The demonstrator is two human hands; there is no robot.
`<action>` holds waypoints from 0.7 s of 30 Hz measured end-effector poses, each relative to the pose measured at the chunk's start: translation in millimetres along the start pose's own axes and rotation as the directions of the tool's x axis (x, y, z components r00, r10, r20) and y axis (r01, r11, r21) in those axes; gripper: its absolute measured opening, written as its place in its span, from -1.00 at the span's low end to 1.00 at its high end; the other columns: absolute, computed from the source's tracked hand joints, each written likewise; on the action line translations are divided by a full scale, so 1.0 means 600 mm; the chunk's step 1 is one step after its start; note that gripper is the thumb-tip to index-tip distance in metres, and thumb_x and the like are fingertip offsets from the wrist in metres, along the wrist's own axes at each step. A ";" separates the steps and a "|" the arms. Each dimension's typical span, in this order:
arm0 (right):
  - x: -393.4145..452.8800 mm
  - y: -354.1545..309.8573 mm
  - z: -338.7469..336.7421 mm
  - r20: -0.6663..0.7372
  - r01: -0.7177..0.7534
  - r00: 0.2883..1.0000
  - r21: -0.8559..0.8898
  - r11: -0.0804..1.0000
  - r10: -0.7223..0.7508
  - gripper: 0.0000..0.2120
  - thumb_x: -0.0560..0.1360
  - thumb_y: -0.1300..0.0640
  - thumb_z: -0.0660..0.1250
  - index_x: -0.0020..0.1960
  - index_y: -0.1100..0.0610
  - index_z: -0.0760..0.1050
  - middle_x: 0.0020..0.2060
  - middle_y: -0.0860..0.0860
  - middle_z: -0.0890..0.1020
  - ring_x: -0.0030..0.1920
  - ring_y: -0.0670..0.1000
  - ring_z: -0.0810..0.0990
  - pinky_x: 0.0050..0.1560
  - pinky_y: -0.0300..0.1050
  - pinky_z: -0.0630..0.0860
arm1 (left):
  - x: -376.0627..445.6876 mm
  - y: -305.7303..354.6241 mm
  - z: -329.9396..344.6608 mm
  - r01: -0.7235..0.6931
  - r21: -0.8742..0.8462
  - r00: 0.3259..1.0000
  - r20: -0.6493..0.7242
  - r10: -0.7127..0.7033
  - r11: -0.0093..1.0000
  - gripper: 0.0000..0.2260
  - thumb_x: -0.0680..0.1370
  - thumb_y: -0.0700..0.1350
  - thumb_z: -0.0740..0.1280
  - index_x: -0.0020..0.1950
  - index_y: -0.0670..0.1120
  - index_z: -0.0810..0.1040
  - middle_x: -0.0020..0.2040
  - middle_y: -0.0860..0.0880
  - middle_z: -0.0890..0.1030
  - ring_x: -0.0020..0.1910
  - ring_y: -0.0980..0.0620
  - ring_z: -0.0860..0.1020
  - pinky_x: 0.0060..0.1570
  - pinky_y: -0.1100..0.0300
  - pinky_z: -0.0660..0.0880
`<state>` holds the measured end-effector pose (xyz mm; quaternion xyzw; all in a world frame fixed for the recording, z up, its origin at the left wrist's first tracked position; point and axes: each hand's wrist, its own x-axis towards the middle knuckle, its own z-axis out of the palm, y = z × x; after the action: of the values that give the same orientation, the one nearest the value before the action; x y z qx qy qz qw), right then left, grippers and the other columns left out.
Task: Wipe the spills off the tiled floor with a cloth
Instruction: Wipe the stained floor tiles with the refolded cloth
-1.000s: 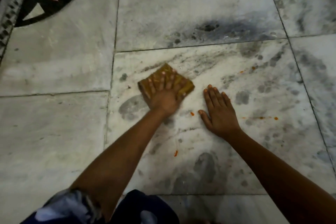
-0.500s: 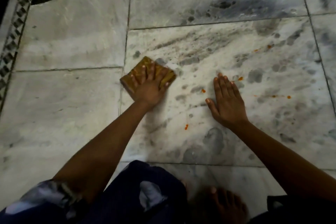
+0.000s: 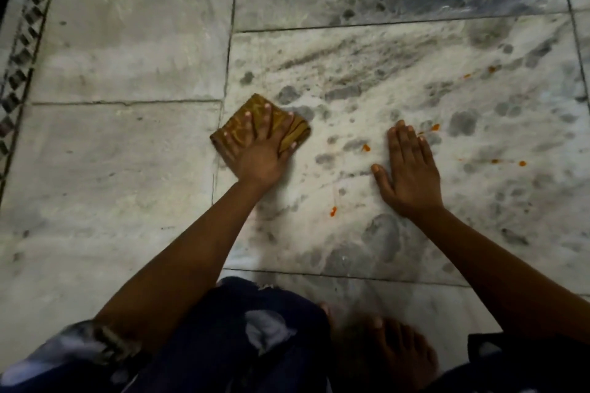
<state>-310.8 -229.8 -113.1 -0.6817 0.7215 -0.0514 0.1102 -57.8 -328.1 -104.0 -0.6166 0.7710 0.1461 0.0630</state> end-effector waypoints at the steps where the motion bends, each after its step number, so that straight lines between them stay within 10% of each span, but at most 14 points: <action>1: 0.000 0.000 0.000 0.002 0.001 1.000 -0.001 1.000 -0.001 -0.31 0.54 -0.17 -0.07 0.49 0.29 0.09 0.48 0.24 0.14 0.50 0.18 0.12 0.48 0.00 -0.04 | 0.002 0.011 -0.001 -0.038 -0.005 0.999 0.012 0.038 0.999 -0.51 0.57 0.25 0.02 0.45 0.30 -0.09 0.55 0.06 -0.14 0.50 -0.16 -0.21 0.31 -0.41 -0.24; 9: -0.001 0.000 -0.003 0.004 -0.002 1.000 -0.007 1.000 0.002 -0.29 0.52 -0.18 -0.09 0.49 0.28 0.08 0.48 0.24 0.14 0.50 0.17 0.12 0.48 0.00 -0.06 | -0.175 0.021 0.042 -0.447 0.150 0.891 -0.017 0.454 0.882 -0.52 0.54 0.20 0.02 0.46 0.23 0.08 0.51 -0.02 0.06 0.48 -0.24 0.05 0.30 -0.40 -0.07; 16: -0.003 0.000 -0.001 0.011 0.002 1.000 -0.010 1.000 -0.002 -0.30 0.53 -0.18 -0.08 0.49 0.29 0.08 0.49 0.24 0.13 0.50 0.17 0.11 0.48 -0.02 -0.06 | -0.095 -0.051 0.003 -0.097 0.083 0.995 0.001 0.097 0.992 -0.49 0.49 0.34 -0.17 0.43 0.29 -0.13 0.54 0.05 -0.14 0.51 -0.14 -0.15 0.33 -0.33 -0.22; 21: -0.002 0.000 -0.006 0.022 0.011 1.000 -0.033 0.999 -0.010 -0.28 0.52 -0.19 -0.11 0.50 0.29 0.07 0.49 0.24 0.12 0.50 0.17 0.10 0.47 -0.04 -0.08 | -0.089 0.063 0.023 -0.268 0.114 0.963 0.067 0.262 0.957 -0.54 0.57 0.25 -0.02 0.46 0.30 -0.01 0.54 0.03 -0.16 0.51 -0.15 -0.20 0.29 -0.26 -0.38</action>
<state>-311.5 -228.9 -109.7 -0.6878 0.7173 -0.0326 0.1062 -83.5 -266.3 -96.8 -0.4988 0.8523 0.1214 0.1001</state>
